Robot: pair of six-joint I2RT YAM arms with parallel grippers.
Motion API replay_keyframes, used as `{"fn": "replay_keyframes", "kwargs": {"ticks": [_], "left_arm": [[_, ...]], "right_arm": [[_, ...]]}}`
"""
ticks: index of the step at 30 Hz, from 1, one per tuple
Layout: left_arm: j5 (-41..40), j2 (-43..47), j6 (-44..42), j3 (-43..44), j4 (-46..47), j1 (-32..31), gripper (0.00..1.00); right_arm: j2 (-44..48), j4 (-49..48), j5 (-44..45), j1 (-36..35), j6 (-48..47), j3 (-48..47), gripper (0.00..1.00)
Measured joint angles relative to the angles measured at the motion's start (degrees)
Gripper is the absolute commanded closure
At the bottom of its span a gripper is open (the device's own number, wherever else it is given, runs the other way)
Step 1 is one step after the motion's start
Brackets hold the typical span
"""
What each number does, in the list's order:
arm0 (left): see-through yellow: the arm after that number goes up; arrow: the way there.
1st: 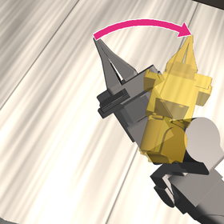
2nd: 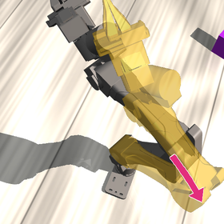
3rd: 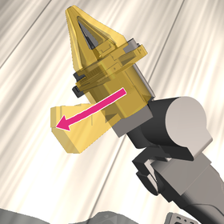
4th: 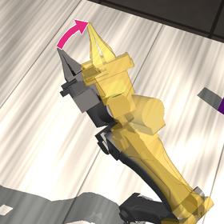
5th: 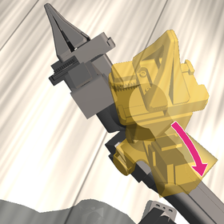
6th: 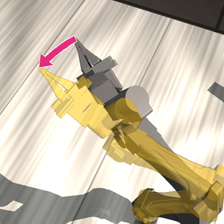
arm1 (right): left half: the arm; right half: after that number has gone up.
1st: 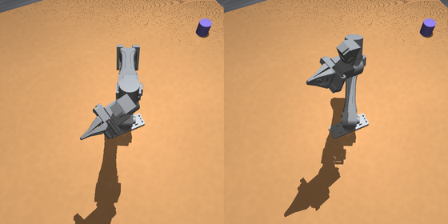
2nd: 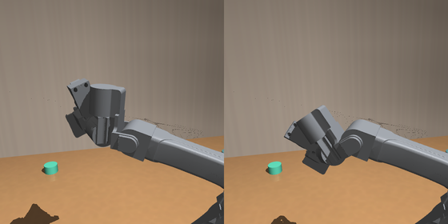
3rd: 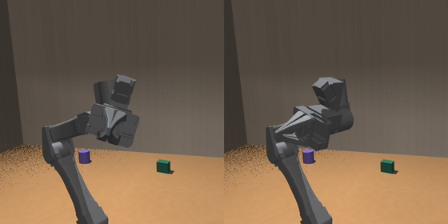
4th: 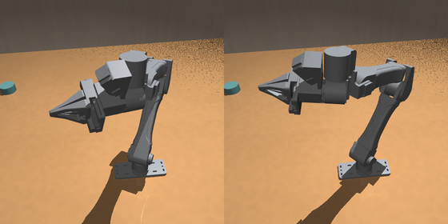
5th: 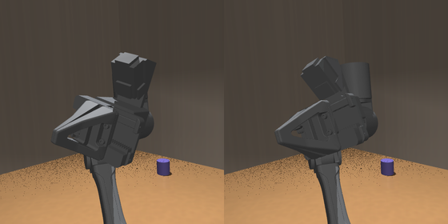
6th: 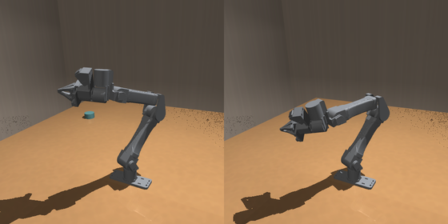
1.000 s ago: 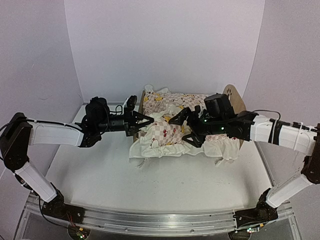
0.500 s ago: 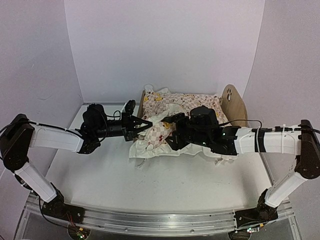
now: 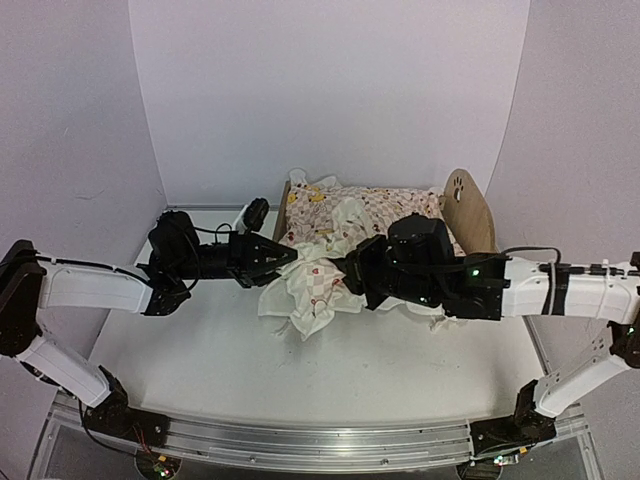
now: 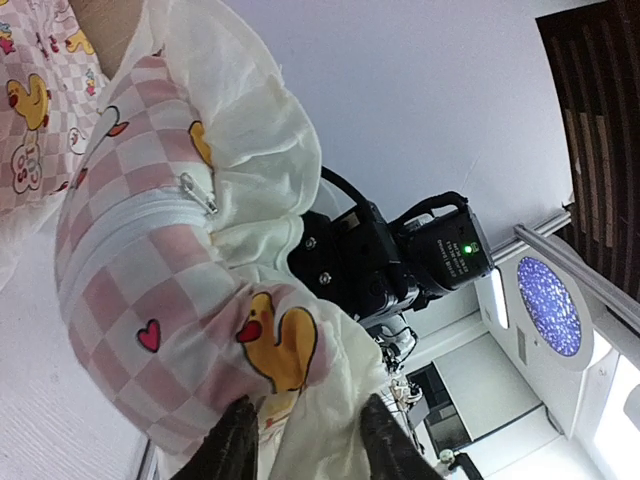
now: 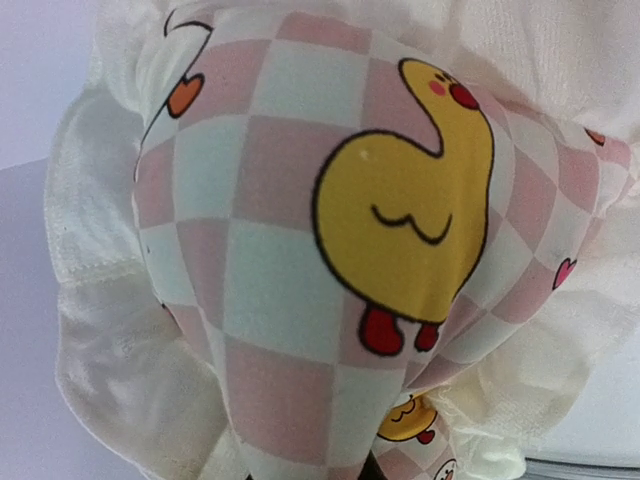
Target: Set up the pet bed
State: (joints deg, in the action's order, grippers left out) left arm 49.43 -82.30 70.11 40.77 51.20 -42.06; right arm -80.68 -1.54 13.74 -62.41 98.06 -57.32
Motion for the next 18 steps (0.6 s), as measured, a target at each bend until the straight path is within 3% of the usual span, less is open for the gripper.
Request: {"fn": "replay_keyframes", "kwargs": {"ticks": [4,7,9,13,18], "left_arm": [[1.9,2.64,-3.43,-0.11,1.14,0.37,0.56],[2.49,2.78,-7.17,-0.11,0.11,1.2,0.55],[2.01,2.93,-10.29,-0.11,-2.84,2.05,0.55],[-1.77,6.27,-18.32,-0.11,-13.94,2.84,0.55],[-5.4,12.24,-25.27,0.09,-22.62,2.86,0.56]], "right_arm": [[4.9,13.2,5.6,-3.08,-10.62,-6.88,0.95],[7.65,20.33,8.57,-3.06,-24.65,-12.61,0.98],[8.79,26.56,9.46,0.24,-37.33,-17.31,1.0],[8.22,37.05,10.01,13.64,-60.33,-26.21,1.0],[-1.6,49.77,11.37,23.61,-79.36,-40.61,1.0]]}}
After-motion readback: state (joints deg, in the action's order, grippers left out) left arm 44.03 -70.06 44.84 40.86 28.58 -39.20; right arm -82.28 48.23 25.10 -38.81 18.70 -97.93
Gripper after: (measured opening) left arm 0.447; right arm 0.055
